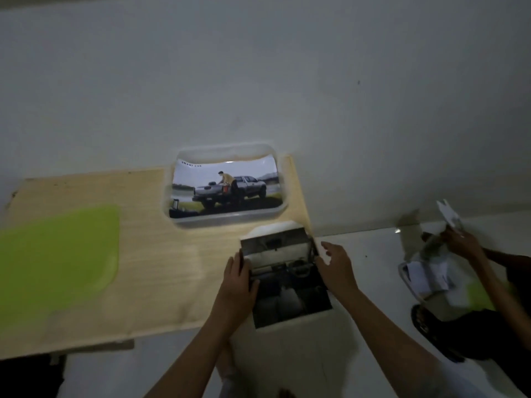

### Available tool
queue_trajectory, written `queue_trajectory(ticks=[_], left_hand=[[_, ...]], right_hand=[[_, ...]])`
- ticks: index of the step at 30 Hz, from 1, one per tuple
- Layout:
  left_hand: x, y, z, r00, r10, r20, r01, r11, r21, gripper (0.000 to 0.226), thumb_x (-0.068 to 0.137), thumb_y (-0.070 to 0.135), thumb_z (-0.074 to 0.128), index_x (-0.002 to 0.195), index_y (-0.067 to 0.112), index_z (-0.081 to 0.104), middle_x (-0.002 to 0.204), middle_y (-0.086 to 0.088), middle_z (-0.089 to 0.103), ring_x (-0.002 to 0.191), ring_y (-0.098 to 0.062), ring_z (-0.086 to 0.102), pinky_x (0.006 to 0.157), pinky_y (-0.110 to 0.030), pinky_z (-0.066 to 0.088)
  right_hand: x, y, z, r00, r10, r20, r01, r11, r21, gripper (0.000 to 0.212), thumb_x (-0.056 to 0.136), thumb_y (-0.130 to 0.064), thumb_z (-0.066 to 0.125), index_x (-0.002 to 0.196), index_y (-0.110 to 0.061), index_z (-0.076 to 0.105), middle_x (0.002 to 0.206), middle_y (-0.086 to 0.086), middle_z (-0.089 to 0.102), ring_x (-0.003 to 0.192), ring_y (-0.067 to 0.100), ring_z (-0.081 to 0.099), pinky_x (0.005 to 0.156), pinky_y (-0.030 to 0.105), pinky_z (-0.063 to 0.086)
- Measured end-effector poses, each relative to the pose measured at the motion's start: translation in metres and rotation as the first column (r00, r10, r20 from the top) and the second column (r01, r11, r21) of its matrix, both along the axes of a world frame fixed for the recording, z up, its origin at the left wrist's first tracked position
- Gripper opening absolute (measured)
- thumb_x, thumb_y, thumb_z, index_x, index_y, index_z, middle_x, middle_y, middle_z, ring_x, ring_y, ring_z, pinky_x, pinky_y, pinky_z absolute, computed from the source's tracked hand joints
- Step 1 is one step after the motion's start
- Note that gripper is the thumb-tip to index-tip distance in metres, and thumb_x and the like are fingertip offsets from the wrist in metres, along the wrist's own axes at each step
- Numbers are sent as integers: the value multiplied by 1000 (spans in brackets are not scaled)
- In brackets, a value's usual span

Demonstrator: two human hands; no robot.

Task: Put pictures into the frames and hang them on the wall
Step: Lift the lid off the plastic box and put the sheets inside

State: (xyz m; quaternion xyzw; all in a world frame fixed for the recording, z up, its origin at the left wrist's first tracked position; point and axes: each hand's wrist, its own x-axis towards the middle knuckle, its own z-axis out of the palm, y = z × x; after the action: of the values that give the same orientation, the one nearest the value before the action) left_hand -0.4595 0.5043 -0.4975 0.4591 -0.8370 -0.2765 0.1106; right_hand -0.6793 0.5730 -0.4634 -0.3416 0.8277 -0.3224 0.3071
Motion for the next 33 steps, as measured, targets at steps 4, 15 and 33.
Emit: queue_trajectory(ticks=[4,15,33], left_hand=[[-10,34,-7,999,28,40,-29,1000,10,56,82,14,65,128,-12,46,138,-34,38,129,-50,35,105,-53,32],[-20,49,2,995,98,30,-97,995,-22,40,84,21,62,119,4,53,135,-20,38,125,-36,34,102,-37,35],[-26,-106,198,715,400,-573,-70,857,511,38,99,36,39,129,16,48,73,-7,58,52,-15,51,44,-19,43]], right_hand=[[2,34,-12,996,12,88,-17,998,58,49,92,-18,55,137,-4,40,135,16,49,122,30,48,101,33,39],[-3,57,1,992,-28,123,50,983,-177,28,90,-1,52,116,-11,53,101,9,57,95,29,59,71,28,49],[19,-28,125,948,204,-246,-317,695,-645,28,92,-6,46,113,-21,59,103,-6,59,101,7,58,85,26,52]])
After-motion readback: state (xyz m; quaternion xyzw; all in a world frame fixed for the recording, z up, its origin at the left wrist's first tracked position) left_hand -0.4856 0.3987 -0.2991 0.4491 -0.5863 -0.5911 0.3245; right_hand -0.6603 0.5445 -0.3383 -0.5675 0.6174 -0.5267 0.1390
